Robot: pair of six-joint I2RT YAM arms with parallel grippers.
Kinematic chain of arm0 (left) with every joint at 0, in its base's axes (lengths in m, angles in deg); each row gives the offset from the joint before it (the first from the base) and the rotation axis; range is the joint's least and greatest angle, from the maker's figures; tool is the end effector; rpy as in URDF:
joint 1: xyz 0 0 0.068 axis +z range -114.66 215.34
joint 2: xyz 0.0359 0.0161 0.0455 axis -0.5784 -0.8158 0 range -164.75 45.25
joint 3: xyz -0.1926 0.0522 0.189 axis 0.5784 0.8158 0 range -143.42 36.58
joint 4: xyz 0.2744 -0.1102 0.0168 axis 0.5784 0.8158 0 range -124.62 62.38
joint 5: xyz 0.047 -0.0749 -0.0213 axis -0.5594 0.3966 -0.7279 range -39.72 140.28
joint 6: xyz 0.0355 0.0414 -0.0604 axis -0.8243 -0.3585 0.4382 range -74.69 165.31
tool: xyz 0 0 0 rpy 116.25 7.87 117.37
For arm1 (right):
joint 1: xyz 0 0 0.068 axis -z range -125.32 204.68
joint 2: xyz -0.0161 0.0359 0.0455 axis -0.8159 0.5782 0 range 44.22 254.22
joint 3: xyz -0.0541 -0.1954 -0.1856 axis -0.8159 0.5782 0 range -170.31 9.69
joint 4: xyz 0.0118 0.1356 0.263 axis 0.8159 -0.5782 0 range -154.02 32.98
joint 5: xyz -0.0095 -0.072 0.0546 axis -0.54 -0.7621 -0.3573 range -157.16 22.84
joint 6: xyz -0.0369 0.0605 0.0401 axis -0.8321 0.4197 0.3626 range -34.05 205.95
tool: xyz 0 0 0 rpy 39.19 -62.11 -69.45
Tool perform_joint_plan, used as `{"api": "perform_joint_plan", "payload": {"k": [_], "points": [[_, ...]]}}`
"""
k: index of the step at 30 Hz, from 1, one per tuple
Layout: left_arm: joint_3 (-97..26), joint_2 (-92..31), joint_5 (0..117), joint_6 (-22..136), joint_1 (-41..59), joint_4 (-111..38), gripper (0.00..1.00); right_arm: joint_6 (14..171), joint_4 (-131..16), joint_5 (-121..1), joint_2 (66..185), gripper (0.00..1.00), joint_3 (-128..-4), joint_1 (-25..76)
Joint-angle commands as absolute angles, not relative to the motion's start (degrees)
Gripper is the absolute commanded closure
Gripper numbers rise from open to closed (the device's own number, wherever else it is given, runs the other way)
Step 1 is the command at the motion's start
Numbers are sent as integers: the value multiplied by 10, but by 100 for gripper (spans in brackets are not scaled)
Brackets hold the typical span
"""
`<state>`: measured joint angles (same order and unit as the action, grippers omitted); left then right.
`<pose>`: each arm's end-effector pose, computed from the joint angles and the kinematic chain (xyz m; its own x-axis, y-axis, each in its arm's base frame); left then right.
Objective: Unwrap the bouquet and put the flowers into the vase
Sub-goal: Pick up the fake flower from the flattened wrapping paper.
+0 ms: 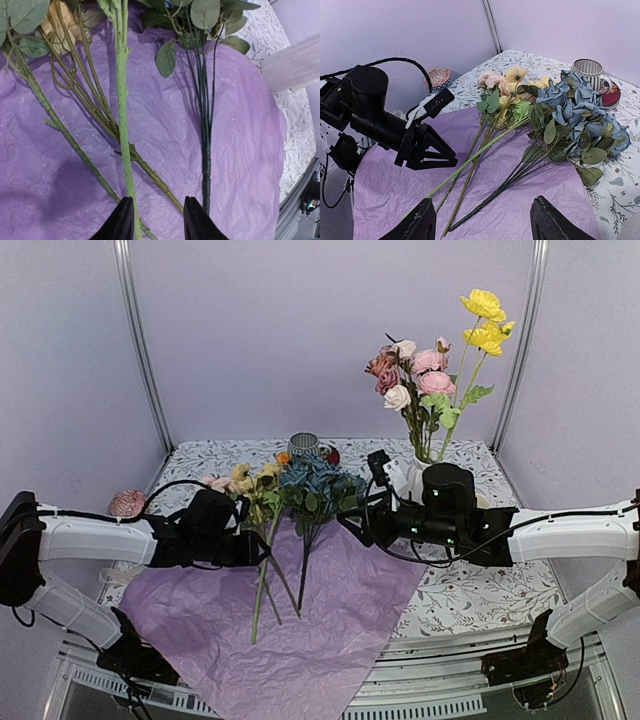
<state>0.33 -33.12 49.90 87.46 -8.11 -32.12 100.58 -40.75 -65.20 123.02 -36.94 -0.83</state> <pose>0.2316 -0.2187 0.1280 -0.8373 -0.1313 -0.5308 0.1650 0.8649 -0.4741 0.2120 0.3126 0.2357 -0.3629 -0.0823 -0.9282 -0.7757 0.5786 0.2520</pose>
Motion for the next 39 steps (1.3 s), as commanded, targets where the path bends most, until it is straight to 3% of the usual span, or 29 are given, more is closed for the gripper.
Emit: {"api": "perform_joint_plan", "payload": {"k": [1,22,26,39], "points": [[-1,-366,515,860,-71,-323,65,1013,-407,-660,1220,34,-364,-12],[-8,-426,548,869,-58,-359,85,1016,-407,-659,1220,34,-364,-12],[-9,-427,554,873,-52,-360,100,1015,-407,-659,1218,34,-362,-12],[54,-150,439,909,-53,-350,100,1016,-404,-659,1215,34,-364,-12]]}}
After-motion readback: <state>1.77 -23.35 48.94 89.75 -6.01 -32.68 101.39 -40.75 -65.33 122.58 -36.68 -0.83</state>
